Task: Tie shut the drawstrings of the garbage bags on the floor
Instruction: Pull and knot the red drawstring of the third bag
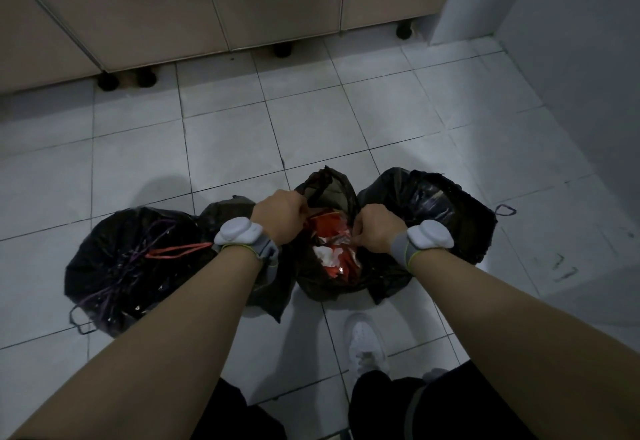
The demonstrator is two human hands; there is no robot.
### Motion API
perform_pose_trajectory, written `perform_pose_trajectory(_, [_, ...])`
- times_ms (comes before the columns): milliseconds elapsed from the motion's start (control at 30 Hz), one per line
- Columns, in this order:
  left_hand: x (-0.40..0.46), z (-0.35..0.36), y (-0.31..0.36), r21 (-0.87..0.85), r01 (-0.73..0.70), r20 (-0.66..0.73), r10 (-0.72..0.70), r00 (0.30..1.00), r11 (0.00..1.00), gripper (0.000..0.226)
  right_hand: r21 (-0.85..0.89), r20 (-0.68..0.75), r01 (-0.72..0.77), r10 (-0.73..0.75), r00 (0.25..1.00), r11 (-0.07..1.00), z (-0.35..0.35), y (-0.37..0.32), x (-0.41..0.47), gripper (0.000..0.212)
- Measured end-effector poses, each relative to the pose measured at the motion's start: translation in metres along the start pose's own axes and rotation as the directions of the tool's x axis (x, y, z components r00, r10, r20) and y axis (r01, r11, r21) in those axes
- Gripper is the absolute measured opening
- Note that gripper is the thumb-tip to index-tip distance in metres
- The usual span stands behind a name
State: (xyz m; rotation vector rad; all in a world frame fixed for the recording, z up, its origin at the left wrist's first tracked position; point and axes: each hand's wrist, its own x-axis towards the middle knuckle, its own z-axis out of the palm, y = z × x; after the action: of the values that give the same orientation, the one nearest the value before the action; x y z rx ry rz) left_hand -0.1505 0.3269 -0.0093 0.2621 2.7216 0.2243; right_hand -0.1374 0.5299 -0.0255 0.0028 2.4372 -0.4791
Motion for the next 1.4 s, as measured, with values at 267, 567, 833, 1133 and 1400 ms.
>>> perform_pose_trajectory(267, [0.001, -0.001, -0.004, -0.021, 0.015, -0.016, -0.016, 1.0, 1.0, 0.031, 0.111, 0.039, -0.023, 0.019, 0.999, 0.994, -0.009, 0.003, 0.0, 0.03])
perform_pose_trajectory(567, [0.001, -0.008, -0.009, -0.192, 0.074, -0.028, -0.081, 0.996, 0.979, 0.027, 0.255, -0.102, -0.017, 0.044, 0.994, 0.967, -0.045, 0.011, -0.009, 0.01])
perform_pose_trajectory(833, [-0.001, -0.013, -0.012, -0.361, 0.055, -0.012, -0.064, 0.998, 0.931, 0.023, 0.351, -0.116, 0.065, -0.025, 0.993, 0.934, -0.053, 0.01, -0.02, 0.018])
perform_pose_trajectory(1133, [-0.001, 0.002, -0.012, -0.185, -0.051, 0.305, 0.107, 0.947, 0.981, 0.046, 0.424, -0.187, -0.055, 0.147, 0.971, 0.904, -0.064, 0.027, -0.019, 0.026])
perform_pose_trajectory(1400, [0.011, 0.018, -0.013, 0.038, 0.027, 0.19, -0.034, 0.981, 0.999, 0.04, 0.403, -0.237, -0.077, 0.185, 0.954, 0.912, -0.069, 0.031, -0.016, 0.043])
